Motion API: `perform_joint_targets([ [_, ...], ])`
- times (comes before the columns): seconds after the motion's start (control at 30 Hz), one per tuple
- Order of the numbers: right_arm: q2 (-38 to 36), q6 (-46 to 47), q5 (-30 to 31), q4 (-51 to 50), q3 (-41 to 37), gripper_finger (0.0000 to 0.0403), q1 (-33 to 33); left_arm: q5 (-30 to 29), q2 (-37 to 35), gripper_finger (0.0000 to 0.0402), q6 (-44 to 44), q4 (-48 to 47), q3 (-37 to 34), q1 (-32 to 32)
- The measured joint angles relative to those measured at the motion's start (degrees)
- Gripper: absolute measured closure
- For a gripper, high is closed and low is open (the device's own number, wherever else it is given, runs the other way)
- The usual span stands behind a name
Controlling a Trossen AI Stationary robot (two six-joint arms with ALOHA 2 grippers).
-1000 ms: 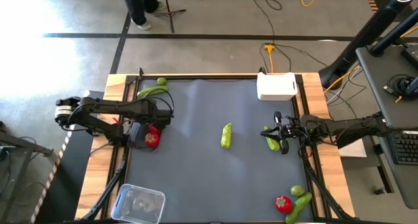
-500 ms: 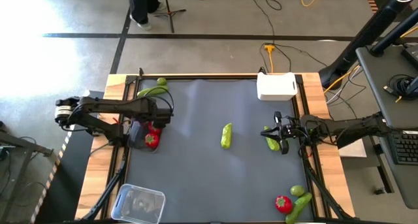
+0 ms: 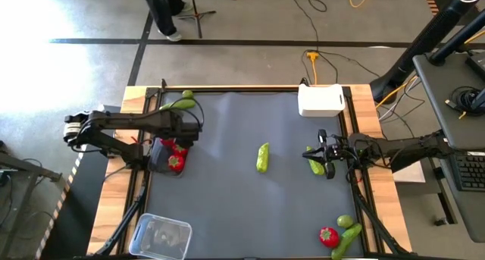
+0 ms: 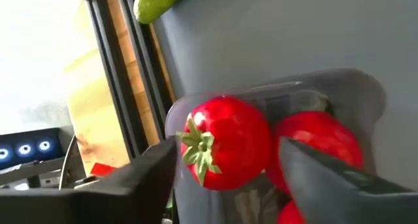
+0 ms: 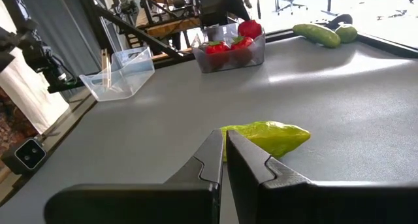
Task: Sort produce into baskets
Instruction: Put the top tomato into the black transparent bin
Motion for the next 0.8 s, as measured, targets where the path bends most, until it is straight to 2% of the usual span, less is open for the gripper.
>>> perform_joint_targets([
  [0.17, 0.0, 0.0, 0.0, 0.0, 0.0, 0.039, 0.0, -0.4, 0.0, 0.0334, -1.9, 0.6, -2.9, 0.0],
  [0.23, 0.0, 0.0, 0.0, 0.0, 0.0, 0.039, 0.0, -1.5, 0.0, 0.0382, -2.8, 1.9, -4.5, 0.0],
  [0.27, 0.0, 0.0, 0.0, 0.0, 0.0, 0.039, 0.0, -1.6, 0.0, 0.0388, -3.3, 3.1, -5.3, 0.0],
  [0.47, 0.0, 0.0, 0.0, 0.0, 0.0, 0.039, 0.0, -1.6, 0.0, 0.0367, -4.1, 8.4, -9.6, 0.2],
  [0.8, 0.0, 0.0, 0.0, 0.0, 0.0, 0.039, 0.0, -1.6, -0.1, 0.0385, -5.1, 8.1, -11.2, 0.2],
])
